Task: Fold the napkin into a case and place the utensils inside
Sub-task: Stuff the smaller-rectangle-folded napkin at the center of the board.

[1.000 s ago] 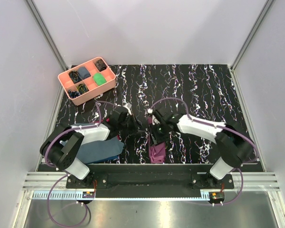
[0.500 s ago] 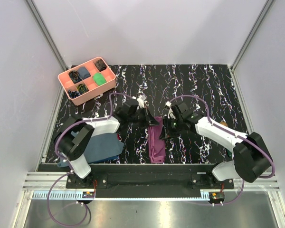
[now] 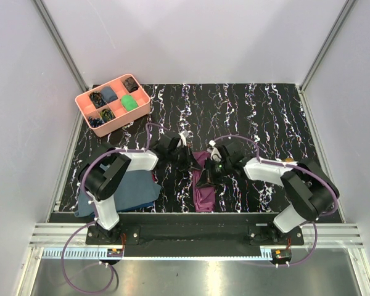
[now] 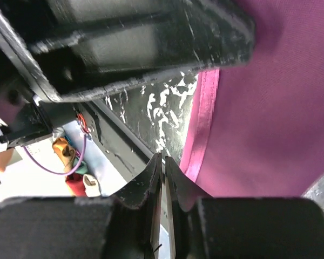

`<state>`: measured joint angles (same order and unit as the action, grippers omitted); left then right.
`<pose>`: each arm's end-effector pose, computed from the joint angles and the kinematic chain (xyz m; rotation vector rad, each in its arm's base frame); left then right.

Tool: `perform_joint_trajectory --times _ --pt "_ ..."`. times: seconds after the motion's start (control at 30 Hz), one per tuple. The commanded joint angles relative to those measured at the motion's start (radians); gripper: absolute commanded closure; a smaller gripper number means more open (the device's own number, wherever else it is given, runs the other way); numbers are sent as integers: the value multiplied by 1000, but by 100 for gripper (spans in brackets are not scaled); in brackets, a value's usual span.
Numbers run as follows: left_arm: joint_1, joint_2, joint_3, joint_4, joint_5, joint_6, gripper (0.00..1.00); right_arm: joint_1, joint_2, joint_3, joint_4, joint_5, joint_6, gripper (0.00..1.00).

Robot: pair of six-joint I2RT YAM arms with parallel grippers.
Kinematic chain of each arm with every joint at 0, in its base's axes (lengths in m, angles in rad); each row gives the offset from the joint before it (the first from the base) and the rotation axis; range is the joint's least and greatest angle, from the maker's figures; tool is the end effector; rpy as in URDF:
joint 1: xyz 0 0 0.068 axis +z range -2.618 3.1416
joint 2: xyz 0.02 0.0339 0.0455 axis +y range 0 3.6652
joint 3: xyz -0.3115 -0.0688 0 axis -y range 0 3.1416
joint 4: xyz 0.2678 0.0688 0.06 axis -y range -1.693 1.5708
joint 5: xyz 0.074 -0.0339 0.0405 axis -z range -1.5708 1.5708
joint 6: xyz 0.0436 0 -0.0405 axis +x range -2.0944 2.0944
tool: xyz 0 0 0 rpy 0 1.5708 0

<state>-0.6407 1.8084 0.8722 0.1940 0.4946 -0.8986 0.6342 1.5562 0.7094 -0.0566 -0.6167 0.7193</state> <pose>0.2948 -0.2457 0.1602 -0.0478 2.6025 -1.2608 0.2312 0.2014 0.1780 -0.1843 2.7293 1.2655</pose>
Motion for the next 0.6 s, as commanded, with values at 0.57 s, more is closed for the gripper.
perform_joint_trajectory --times 0.57 --pt "78 52 88 -131 -140 171 100 -34 157 -61 86 61 -121 87"
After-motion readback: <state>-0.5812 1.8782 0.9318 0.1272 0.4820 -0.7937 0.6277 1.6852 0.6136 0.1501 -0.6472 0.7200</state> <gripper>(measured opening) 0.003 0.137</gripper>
